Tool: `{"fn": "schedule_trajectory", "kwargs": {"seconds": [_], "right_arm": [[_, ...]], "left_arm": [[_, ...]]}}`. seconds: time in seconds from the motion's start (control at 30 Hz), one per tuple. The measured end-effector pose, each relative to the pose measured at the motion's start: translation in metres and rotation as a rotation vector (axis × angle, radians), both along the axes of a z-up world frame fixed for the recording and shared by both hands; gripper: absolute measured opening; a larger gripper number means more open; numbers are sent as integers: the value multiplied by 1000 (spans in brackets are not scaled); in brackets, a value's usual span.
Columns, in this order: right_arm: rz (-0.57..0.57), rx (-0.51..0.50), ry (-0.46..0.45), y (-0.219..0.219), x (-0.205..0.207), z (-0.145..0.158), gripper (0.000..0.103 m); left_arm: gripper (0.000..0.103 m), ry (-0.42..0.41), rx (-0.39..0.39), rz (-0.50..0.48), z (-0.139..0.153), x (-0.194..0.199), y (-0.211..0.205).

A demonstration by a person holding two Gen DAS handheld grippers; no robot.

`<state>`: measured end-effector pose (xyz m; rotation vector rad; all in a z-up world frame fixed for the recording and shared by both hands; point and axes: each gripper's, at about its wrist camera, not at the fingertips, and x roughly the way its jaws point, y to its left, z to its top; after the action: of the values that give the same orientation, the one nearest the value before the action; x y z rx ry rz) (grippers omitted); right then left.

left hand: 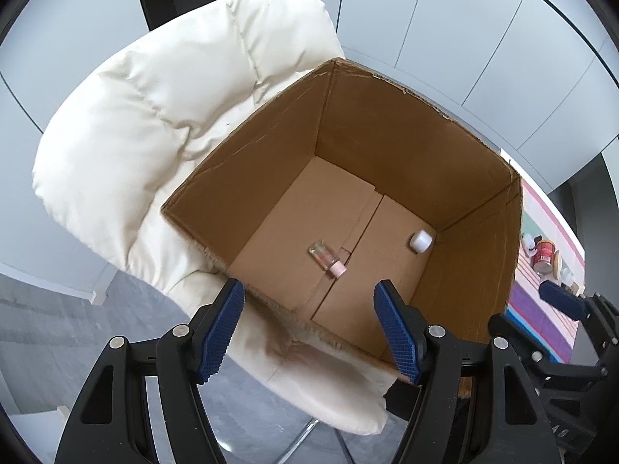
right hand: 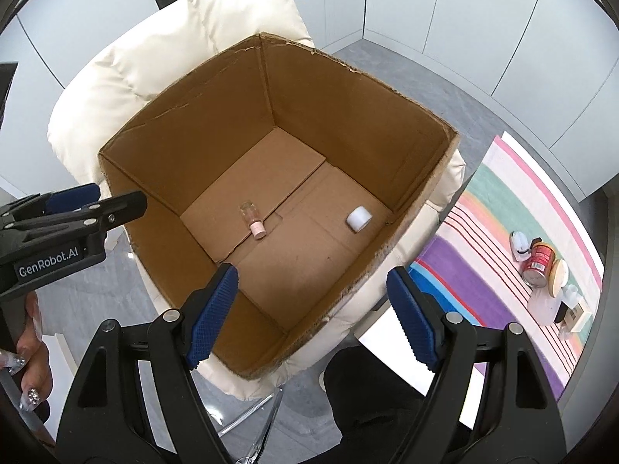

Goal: Organize objects
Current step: 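Withdraw both open tools from the box toward the table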

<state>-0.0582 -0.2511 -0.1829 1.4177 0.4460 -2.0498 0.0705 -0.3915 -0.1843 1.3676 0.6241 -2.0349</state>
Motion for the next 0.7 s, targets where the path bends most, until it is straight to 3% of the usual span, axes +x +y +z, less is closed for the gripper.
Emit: {"fn": "schedule_trajectory", "kwargs": {"seconds": [0.33,0.7], "right_arm": [[-47,-22,54,32,33,23,82],[-65,-88,-6,86,82,31,82]], "left_arm": [[71,-9,-8,-22,6,37,34],[73,30,-10,-41,23,77,82]]}}
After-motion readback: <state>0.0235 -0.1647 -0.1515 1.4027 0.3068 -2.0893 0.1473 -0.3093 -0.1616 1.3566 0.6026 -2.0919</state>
